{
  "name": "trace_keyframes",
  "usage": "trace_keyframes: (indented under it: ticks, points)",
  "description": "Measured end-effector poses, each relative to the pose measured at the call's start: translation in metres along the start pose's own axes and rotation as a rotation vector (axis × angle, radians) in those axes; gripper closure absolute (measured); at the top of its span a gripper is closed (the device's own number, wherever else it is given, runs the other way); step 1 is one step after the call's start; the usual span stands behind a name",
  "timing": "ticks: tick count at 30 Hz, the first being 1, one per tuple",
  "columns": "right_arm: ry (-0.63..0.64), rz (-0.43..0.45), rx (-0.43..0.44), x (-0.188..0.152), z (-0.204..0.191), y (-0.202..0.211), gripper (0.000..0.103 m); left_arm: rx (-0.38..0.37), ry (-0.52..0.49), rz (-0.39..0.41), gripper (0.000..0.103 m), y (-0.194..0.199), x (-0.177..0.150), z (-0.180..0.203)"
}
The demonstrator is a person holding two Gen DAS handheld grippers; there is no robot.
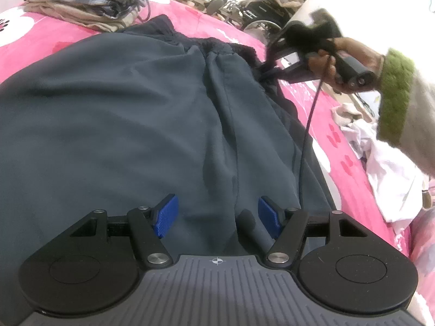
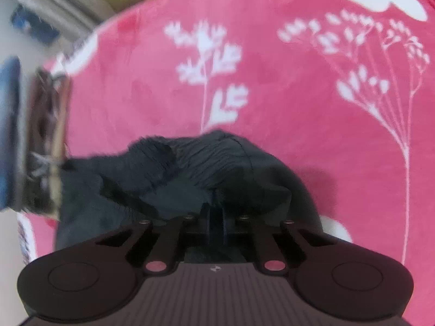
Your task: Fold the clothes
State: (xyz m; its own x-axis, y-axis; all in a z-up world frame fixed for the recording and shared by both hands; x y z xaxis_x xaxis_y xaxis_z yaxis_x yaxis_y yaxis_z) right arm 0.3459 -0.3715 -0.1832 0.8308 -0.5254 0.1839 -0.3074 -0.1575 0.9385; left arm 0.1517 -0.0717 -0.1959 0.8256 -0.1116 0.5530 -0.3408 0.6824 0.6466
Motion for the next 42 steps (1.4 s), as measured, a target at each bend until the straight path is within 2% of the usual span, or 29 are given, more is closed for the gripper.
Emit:
trace_keyframes:
  ticks: [8, 19, 22, 25, 29, 42]
  points:
    - [-0.162, 0.136, 0.154, 0.015, 0.024, 0.041, 0.096, -0.001, 0.007, 0.003, 0.038, 0.003, 0.003, -0.002]
    - [-0.268, 0.363, 0.126, 0.038, 0.063, 0.028, 0.095, 0.027, -0.024, -0.004, 0.038, 0.001, 0.003, -0.003]
    - [-0.142, 0.457, 0.088, 0.038, 0.055, 0.044, 0.094, 0.024, -0.023, -0.003, 0.038, 0.001, 0.003, -0.005]
    - [0.157, 0.542, 0.043, 0.030, 0.022, 0.066, 0.093, 0.018, -0.016, -0.002, 0.038, 0.000, 0.005, -0.006]
    - [0.601, 0.520, -0.017, 0.010, -0.025, 0.066, 0.091, 0.009, -0.007, 0.001, 0.038, 0.000, 0.006, -0.008]
    - [1.185, 0.299, -0.143, -0.039, -0.066, 0.005, 0.091, -0.005, -0.001, 0.005, 0.038, 0.000, 0.005, -0.011]
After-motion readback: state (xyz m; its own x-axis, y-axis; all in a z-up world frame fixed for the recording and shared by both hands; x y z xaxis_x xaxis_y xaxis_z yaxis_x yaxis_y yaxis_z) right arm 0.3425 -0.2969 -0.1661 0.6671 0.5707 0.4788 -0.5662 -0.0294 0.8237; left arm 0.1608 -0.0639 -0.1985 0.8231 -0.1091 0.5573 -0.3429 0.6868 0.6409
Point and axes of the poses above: each gripper's, at about its wrist camera, not at the fingertips, and y roughly against the way its jaws point, z to its right, x to its top, the point moved 6 cm from there along -y, roughly the way its jaws point, and after that the axes turned 3 degrees about -x, right-handed, at the moved point
